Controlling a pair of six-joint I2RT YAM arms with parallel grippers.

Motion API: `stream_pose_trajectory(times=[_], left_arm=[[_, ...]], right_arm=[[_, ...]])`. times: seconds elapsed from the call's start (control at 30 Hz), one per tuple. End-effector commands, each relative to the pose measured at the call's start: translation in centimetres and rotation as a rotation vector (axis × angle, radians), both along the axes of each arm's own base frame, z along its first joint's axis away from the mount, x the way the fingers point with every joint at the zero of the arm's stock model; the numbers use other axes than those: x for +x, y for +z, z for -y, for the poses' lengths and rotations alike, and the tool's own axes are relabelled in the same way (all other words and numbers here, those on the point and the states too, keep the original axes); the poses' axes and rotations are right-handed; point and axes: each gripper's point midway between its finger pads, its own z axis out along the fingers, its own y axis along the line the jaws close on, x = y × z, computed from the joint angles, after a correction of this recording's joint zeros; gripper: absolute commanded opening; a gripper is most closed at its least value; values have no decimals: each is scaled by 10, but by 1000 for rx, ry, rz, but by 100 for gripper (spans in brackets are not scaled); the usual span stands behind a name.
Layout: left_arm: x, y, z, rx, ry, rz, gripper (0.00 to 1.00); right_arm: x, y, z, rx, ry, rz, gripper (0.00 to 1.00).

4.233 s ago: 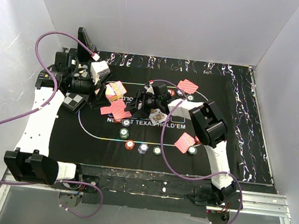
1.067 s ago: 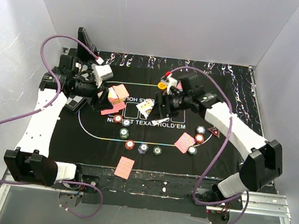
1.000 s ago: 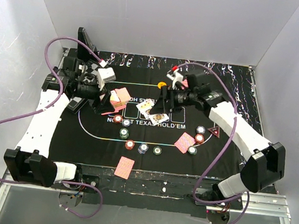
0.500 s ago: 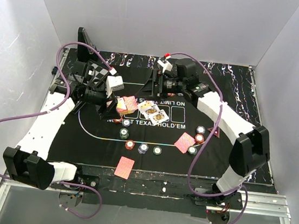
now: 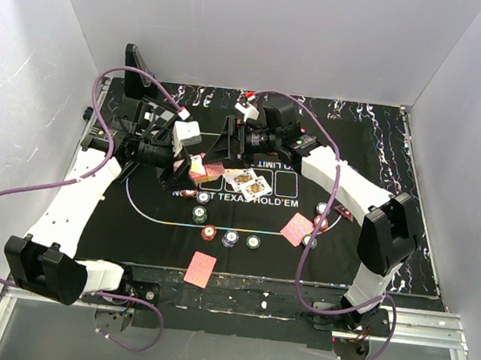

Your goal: Distribute texas hold em gaming equipment

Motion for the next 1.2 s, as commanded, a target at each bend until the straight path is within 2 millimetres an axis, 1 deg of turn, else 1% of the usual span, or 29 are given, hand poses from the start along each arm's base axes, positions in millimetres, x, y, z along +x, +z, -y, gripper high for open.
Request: stream_pose_trajectory(times=[0.0, 0.13, 0.33, 0.5, 0.57, 0.8, 0.93, 1.07, 1.17], left_arm=[[6, 24, 6, -40, -16, 92, 0], [7, 25, 7, -45, -17, 93, 0], [9, 26, 7, -46, -5, 100, 0], [9, 28, 7, -54, 0, 100, 0], [10, 28, 8, -55, 1, 100, 0], [11, 31, 8, -63, 5, 104, 0], [10, 31, 8, -64, 6, 103, 0], [9, 31, 8, -63, 8, 107, 0], [9, 31, 7, -61, 9, 105, 0]], right_arm=[[-6, 19, -3, 74, 26, 30, 91], [-9, 16, 2, 78, 25, 16, 91], [-10, 16, 9, 94, 16, -11, 76], [-7, 15, 18, 104, 1, -25, 67], [-5, 17, 22, 108, -10, -25, 64], [0, 18, 33, 108, -39, -17, 59], [3, 19, 39, 111, -52, -12, 52], [6, 26, 46, 122, -66, -2, 45], [8, 32, 52, 130, -79, 10, 42]])
